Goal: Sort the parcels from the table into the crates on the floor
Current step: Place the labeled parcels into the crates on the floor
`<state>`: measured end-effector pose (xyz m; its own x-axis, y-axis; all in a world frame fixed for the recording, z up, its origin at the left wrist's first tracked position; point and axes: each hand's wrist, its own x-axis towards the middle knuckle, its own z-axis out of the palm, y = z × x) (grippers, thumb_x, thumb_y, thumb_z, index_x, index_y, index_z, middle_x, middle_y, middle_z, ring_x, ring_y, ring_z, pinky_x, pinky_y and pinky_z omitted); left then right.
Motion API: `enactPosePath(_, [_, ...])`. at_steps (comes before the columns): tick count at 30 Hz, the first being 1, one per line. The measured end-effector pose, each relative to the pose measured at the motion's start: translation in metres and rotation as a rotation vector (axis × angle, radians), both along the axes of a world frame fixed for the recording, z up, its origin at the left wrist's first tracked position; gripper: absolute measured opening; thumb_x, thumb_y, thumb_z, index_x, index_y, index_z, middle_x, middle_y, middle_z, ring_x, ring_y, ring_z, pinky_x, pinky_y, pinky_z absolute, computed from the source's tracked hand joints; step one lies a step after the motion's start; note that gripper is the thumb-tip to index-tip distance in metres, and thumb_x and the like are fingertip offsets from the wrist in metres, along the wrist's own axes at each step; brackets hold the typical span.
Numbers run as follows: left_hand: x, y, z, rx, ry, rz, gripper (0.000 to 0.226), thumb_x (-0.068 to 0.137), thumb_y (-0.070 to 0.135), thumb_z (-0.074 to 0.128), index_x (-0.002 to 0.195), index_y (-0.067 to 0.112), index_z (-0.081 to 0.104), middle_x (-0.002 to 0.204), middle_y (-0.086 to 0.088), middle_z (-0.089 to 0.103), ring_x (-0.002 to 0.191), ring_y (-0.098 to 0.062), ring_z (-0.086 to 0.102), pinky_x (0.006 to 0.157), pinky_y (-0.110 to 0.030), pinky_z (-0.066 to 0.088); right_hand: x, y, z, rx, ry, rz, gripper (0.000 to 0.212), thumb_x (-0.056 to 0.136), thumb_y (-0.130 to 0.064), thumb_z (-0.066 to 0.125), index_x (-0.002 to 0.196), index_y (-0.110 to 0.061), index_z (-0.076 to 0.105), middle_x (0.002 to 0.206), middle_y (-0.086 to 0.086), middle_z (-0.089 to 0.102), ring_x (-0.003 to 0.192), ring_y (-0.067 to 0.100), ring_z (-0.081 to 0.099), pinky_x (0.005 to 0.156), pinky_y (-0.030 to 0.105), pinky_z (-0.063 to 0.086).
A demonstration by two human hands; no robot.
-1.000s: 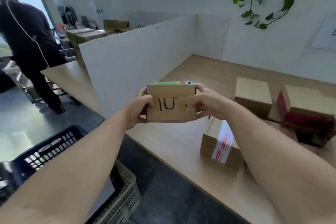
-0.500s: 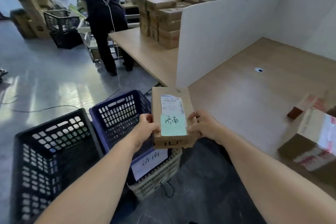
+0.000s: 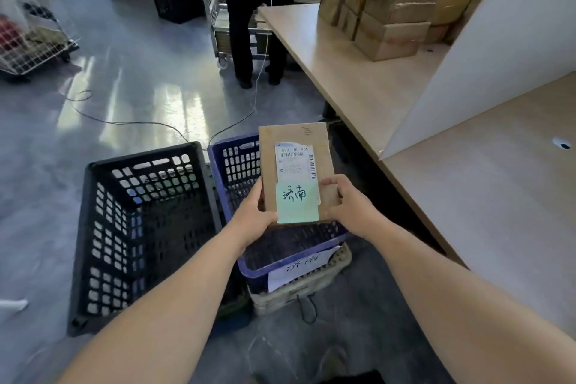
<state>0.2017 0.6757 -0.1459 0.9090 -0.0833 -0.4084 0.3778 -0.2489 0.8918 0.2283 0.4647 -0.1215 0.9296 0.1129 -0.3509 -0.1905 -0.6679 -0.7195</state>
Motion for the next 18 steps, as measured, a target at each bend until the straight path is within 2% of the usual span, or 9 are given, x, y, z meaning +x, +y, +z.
enactPosePath(2, [0.012, 0.003, -0.009, -0.002, 0.005, 0.054, 0.088, 0.09, 0.003, 0.058, 0.151, 0.044, 0.01, 0.122, 0.02, 0.044, 0.111, -0.005, 0.044, 0.073, -0.014, 0.037, 0.02, 0.005, -0.006, -0.026, -0.013, 0.043, 0.055, 0.083, -0.006, 0.067, 0.115, -0.04, 0.038, 0.094, -0.015, 0.052, 0.084, 0.01, 0.058, 0.06, 0.031, 0.054])
enactPosePath(3, [0.018, 0.003, -0.013, 0.006, 0.008, 0.078, 0.087, 0.091, 0.005, 0.059, 0.151, 0.044, 0.01, 0.122, 0.02, 0.045, 0.111, -0.006, 0.045, 0.075, -0.015, 0.037, 0.031, 0.008, -0.009, -0.035, -0.013, 0.065, 0.055, 0.083, -0.007, 0.067, 0.114, -0.041, 0.037, 0.092, -0.019, 0.05, 0.082, 0.007, 0.056, 0.059, 0.03, 0.054])
enactPosePath(5, [0.032, 0.005, -0.021, 0.031, 0.014, 0.12, 0.086, 0.091, 0.008, 0.059, 0.151, 0.045, 0.009, 0.126, 0.018, 0.046, 0.112, -0.006, 0.046, 0.082, -0.02, 0.038, 0.053, 0.013, -0.017, -0.041, -0.004, 0.107, 0.055, 0.084, -0.008, 0.067, 0.114, -0.042, 0.037, 0.09, -0.019, 0.052, 0.079, 0.008, 0.057, 0.063, 0.037, 0.057])
enactPosePath(7, [0.05, 0.008, -0.03, 0.057, 0.026, 0.161, 0.086, 0.092, 0.01, 0.058, 0.151, 0.045, 0.008, 0.136, 0.017, 0.046, 0.115, -0.008, 0.048, 0.088, -0.024, 0.038, 0.078, 0.017, -0.027, -0.035, 0.012, 0.148, 0.055, 0.084, -0.007, 0.066, 0.114, -0.043, 0.037, 0.09, -0.016, 0.055, 0.079, 0.014, 0.06, 0.068, 0.045, 0.056])
enactPosePath(8, [0.06, 0.008, -0.035, 0.068, 0.037, 0.183, 0.085, 0.092, 0.01, 0.058, 0.151, 0.046, 0.007, 0.14, 0.016, 0.046, 0.116, -0.009, 0.049, 0.088, -0.025, 0.04, 0.091, 0.02, -0.033, -0.024, 0.021, 0.166, 0.055, 0.084, -0.008, 0.065, 0.115, -0.043, 0.037, 0.091, -0.015, 0.055, 0.081, 0.017, 0.061, 0.065, 0.045, 0.055])
enactPosePath(11, [0.091, 0.012, -0.051, 0.099, 0.08, 0.251, 0.085, 0.093, 0.01, 0.055, 0.15, 0.048, 0.006, 0.142, 0.012, 0.048, 0.109, -0.01, 0.055, 0.076, -0.023, 0.043, 0.131, 0.028, -0.051, 0.01, 0.052, 0.224, 0.055, 0.083, -0.013, 0.065, 0.123, -0.04, 0.038, 0.091, -0.012, 0.055, 0.078, 0.014, 0.059, 0.054, 0.032, 0.047])
enactPosePath(13, [0.112, 0.015, -0.066, 0.111, 0.108, 0.3, 0.085, 0.093, 0.008, 0.053, 0.15, 0.048, 0.005, 0.142, 0.012, 0.048, 0.102, -0.008, 0.057, 0.072, -0.021, 0.045, 0.158, 0.034, -0.068, 0.01, 0.086, 0.254, 0.057, 0.084, -0.008, 0.063, 0.125, -0.04, 0.039, 0.089, -0.011, 0.055, 0.081, 0.019, 0.061, 0.06, 0.037, 0.05])
enactPosePath(16, [0.141, 0.021, -0.099, 0.125, 0.138, 0.341, 0.084, 0.094, 0.005, 0.05, 0.15, 0.049, 0.006, 0.142, 0.013, 0.047, 0.1, -0.007, 0.057, 0.075, -0.023, 0.047, 0.192, 0.044, -0.098, 0.004, 0.16, 0.298, 0.061, 0.084, -0.005, 0.063, 0.125, -0.043, 0.04, 0.094, -0.013, 0.052, 0.106, 0.032, 0.061, 0.079, 0.044, 0.055])
enactPosePath(18, [0.156, 0.023, -0.123, 0.125, 0.165, 0.373, 0.082, 0.094, 0.004, 0.05, 0.151, 0.046, 0.008, 0.138, 0.013, 0.048, 0.102, -0.008, 0.055, 0.073, -0.022, 0.045, 0.209, 0.048, -0.121, 0.008, 0.204, 0.31, 0.061, 0.084, -0.004, 0.061, 0.124, -0.045, 0.04, 0.099, -0.012, 0.053, 0.111, 0.035, 0.059, 0.084, 0.045, 0.054])
